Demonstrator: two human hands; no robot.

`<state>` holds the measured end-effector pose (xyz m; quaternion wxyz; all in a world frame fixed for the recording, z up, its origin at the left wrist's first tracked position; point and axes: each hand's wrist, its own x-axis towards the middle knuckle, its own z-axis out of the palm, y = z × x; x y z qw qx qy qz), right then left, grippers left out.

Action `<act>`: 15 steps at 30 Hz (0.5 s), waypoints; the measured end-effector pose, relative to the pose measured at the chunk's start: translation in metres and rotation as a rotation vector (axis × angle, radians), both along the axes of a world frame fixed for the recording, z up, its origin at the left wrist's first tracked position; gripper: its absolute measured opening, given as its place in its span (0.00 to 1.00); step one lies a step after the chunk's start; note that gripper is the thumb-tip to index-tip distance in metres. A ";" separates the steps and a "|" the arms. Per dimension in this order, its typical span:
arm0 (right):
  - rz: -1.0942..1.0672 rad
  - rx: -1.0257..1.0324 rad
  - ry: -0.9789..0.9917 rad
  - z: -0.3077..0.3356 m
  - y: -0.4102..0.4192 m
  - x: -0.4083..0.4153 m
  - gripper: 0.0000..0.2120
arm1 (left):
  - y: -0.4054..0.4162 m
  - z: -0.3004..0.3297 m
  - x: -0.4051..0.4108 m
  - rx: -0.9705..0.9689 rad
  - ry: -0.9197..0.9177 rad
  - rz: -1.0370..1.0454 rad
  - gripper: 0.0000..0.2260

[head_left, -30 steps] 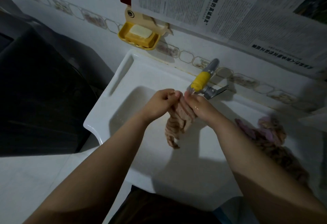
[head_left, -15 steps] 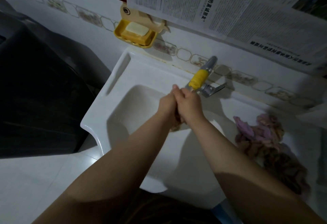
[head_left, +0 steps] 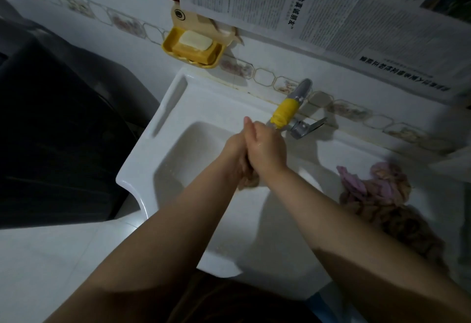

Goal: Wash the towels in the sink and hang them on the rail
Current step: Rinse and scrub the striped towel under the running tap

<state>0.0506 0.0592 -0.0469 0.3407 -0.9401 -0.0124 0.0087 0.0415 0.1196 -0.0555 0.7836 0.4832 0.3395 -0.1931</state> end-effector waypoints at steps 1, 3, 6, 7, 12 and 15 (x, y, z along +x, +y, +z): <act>0.040 -0.018 -0.033 0.001 0.004 -0.005 0.23 | 0.001 -0.005 -0.001 0.038 -0.038 -0.022 0.19; 0.013 -0.084 -0.007 -0.005 -0.002 0.002 0.23 | 0.001 -0.006 -0.006 0.054 -0.002 -0.106 0.24; -0.029 -0.083 0.248 -0.011 -0.021 0.019 0.22 | 0.012 -0.006 -0.009 0.004 0.026 -0.380 0.36; -0.014 -0.025 0.324 -0.011 -0.023 0.022 0.22 | 0.019 -0.004 -0.009 0.088 -0.021 -0.492 0.37; 0.030 0.233 0.585 0.007 -0.034 0.028 0.18 | 0.051 0.001 -0.002 0.549 -0.202 -0.718 0.15; 0.200 0.358 0.726 -0.003 -0.055 0.024 0.16 | 0.058 -0.001 0.002 0.536 -0.230 -0.640 0.15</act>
